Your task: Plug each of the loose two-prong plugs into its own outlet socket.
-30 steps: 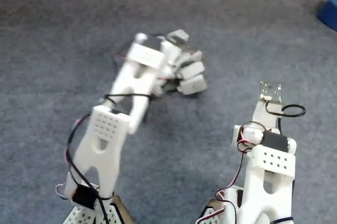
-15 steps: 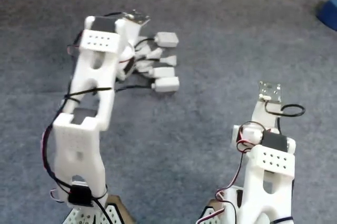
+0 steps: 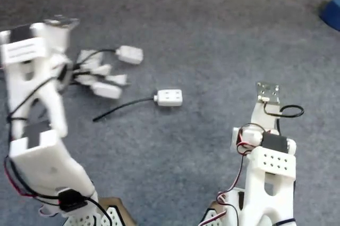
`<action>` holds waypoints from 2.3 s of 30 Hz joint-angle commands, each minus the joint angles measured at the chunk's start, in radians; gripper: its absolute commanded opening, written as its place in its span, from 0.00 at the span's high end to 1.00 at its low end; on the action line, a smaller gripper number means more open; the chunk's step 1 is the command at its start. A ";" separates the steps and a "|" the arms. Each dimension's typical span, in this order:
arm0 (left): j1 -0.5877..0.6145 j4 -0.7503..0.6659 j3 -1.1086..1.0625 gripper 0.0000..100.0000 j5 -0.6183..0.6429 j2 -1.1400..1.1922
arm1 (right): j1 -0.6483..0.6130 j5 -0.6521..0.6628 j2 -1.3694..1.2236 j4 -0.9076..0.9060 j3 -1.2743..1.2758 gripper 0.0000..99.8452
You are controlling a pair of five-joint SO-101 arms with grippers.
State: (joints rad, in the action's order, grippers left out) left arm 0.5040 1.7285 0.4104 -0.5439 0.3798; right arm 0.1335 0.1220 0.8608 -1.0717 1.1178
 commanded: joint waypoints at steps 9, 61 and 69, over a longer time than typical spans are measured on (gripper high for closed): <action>0.450 -0.321 -0.007 0.99 -0.098 -0.064 | -0.012 0.012 0.015 -0.004 -0.007 0.81; 0.269 -0.061 0.180 0.65 -0.304 0.036 | -0.013 0.012 0.015 -0.004 -0.005 0.81; 0.050 -0.264 0.182 0.65 -0.184 0.090 | -0.013 0.012 0.015 -0.007 -0.005 0.81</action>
State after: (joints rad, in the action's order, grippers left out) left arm 0.6575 1.5213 0.5577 -0.7526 0.4718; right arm 0.1258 0.1220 0.8608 -1.0717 1.1178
